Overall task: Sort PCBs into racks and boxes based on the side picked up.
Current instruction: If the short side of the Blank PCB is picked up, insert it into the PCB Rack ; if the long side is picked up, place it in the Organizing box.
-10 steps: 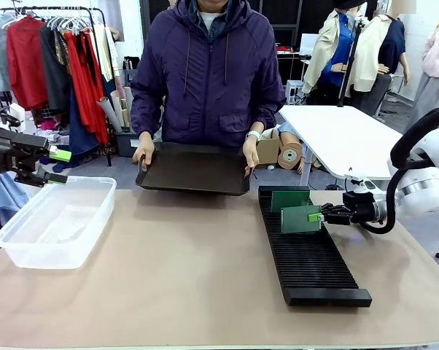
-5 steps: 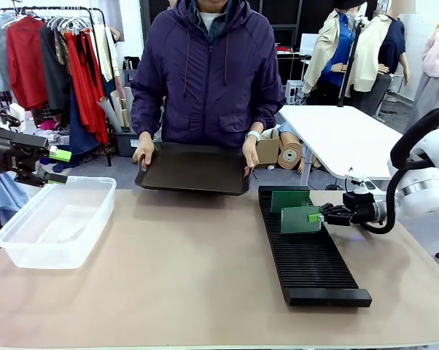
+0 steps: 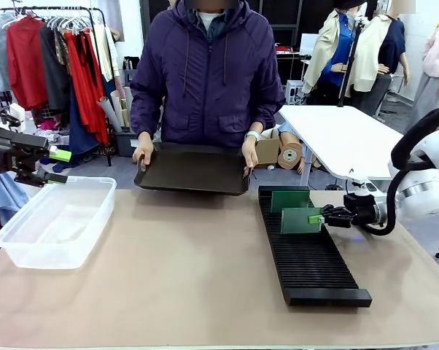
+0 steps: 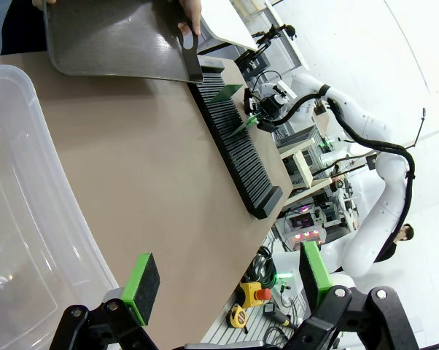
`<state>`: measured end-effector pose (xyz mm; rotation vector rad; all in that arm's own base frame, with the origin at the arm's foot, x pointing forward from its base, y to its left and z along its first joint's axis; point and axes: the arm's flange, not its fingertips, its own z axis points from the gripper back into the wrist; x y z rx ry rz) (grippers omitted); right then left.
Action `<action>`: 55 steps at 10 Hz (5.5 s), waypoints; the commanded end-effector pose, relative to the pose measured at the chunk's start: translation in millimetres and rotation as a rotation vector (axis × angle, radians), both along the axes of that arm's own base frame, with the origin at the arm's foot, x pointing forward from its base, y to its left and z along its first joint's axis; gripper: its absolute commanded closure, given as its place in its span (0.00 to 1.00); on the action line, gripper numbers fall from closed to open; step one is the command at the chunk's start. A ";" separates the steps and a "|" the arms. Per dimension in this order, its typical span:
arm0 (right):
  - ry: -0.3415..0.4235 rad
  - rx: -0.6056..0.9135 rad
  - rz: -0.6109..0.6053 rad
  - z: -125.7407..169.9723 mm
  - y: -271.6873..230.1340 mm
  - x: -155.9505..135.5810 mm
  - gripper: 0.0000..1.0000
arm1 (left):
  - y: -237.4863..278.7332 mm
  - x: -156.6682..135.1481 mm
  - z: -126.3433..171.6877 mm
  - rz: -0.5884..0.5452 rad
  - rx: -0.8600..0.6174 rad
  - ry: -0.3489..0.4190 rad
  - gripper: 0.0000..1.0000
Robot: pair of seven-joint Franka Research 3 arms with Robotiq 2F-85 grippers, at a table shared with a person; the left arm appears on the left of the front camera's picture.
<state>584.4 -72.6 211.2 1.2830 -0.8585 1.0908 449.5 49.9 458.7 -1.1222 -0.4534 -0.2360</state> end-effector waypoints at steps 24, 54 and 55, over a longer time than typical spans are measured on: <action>-0.084 -0.073 -0.050 -12.0 -1.6 -39.1 1.00 | 0.6 -0.5 1.8 0.002 0.001 -0.002 0.00; -0.071 -0.039 -0.111 -0.9 -0.6 -25.7 0.00 | 0.6 -0.5 1.8 0.002 0.001 -0.002 0.00; -0.071 -0.039 -0.111 -0.9 -0.6 -25.7 0.00 | 0.6 -0.5 1.8 0.002 0.001 -0.002 0.00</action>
